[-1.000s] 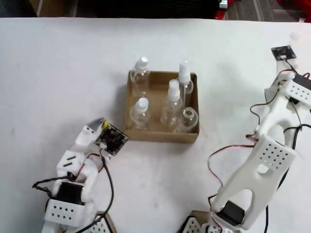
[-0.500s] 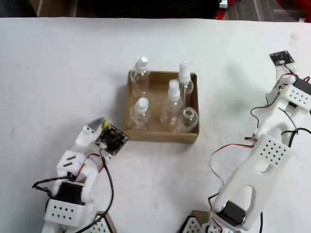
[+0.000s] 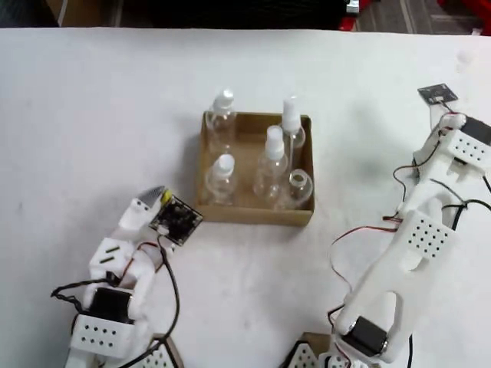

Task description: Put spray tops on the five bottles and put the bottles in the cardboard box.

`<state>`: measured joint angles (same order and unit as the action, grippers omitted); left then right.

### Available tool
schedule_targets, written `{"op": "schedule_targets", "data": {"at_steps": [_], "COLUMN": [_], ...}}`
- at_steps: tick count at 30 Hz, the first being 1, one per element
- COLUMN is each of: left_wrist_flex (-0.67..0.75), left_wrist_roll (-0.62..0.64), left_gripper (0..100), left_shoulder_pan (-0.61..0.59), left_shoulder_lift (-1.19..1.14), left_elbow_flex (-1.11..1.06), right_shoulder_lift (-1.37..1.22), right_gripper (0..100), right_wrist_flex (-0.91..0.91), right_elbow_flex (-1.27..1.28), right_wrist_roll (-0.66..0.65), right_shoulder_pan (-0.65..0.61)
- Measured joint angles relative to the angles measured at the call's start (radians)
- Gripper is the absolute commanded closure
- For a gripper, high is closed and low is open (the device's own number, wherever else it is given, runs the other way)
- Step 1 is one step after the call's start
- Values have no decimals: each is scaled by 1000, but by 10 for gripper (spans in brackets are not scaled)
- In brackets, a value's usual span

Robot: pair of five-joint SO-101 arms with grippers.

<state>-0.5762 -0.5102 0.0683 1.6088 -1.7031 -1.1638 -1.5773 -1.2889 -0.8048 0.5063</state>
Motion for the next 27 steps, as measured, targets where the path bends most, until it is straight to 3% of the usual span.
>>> {"op": "schedule_targets", "data": {"at_steps": [3,11,14,20,27], "left_wrist_flex": [0,0,0,0,0], "left_wrist_roll": [0,0,0,0,0], "left_gripper": [976,976,976,976,976], "left_shoulder_pan": [0,0,0,0,0], "left_shoulder_lift": [0,0,0,0,0], "left_elbow_flex": [0,0,0,0,0], "right_shoulder_lift": [18,112,163,334,537], "right_gripper": [984,984,984,984,984], "right_wrist_flex": [-104,-123,-127,-129,-130], "right_elbow_flex": [-95,-247,-250,-250,-250], "right_wrist_roll": [0,17,155,562,651], "right_shoulder_pan": [-25,-44,-51,-104,-172]}}
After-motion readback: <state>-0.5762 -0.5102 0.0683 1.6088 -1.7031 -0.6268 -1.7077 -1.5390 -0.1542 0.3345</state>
